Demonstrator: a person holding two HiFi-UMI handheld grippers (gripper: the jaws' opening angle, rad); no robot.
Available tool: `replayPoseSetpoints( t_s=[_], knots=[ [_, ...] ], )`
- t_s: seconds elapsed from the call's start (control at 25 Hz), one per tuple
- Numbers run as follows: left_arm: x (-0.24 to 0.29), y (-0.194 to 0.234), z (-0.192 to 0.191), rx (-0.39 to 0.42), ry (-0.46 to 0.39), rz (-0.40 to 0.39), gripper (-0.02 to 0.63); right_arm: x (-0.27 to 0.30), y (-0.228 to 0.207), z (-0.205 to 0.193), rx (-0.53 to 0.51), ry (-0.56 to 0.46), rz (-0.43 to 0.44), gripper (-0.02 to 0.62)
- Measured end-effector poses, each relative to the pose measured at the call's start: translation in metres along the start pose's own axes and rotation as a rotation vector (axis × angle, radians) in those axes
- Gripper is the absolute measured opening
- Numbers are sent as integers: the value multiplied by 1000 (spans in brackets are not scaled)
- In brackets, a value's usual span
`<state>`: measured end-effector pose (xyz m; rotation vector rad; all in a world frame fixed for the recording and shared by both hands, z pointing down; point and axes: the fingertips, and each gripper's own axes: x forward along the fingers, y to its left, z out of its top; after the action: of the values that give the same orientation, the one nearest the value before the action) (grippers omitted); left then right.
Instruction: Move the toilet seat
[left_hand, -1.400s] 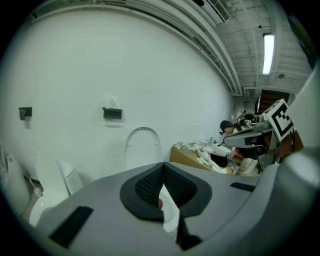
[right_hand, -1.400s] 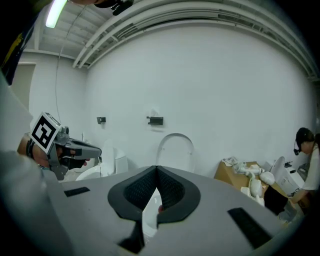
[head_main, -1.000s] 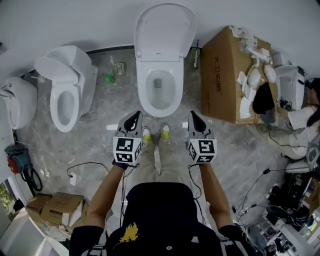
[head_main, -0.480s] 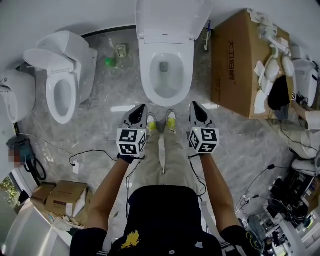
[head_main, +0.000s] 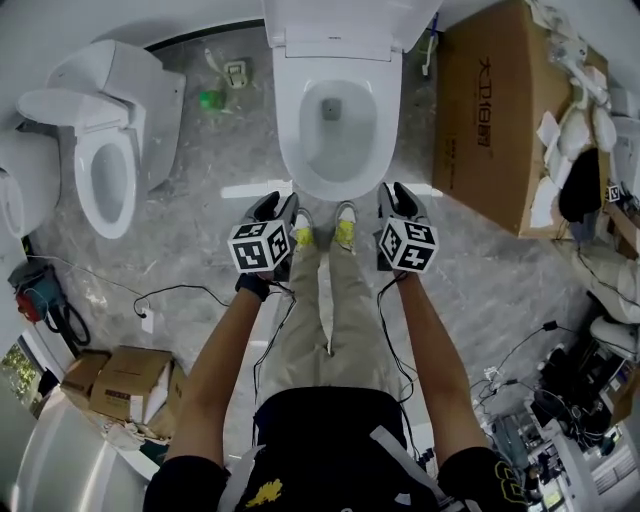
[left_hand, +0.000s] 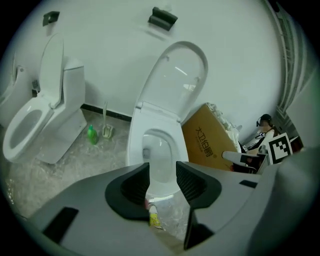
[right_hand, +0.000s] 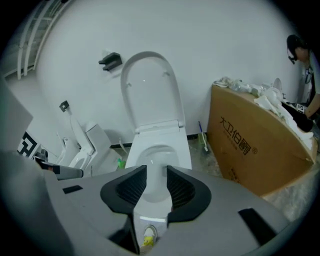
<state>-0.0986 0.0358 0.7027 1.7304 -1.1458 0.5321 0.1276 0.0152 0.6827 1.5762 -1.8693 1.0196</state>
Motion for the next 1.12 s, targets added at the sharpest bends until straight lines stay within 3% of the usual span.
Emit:
replayPoseSetpoints(
  t_s=[0.12,0.32,0.72,0.92,1.0,1.12],
  knots=[
    [30,16,-21,-12,63,7,230,29,-14,-30,40,67,-5,230],
    [74,33,-53,-18,141,17,278,69,-37,-76,79,149,-9,278],
    [153,36,-85,-21,182,9,282,128,-78,-139,214,227,-49,301],
    [177,44,-85,-166,161,24,295,143,-81,-155,447,217,-56,304],
    [179,48,-83,-233,137,49,290,150,-77,-160,482,230,-43,305],
    [180,46,-85,-209,125,81,290,162,-77,-170,490,270,-48,308]
  ],
)
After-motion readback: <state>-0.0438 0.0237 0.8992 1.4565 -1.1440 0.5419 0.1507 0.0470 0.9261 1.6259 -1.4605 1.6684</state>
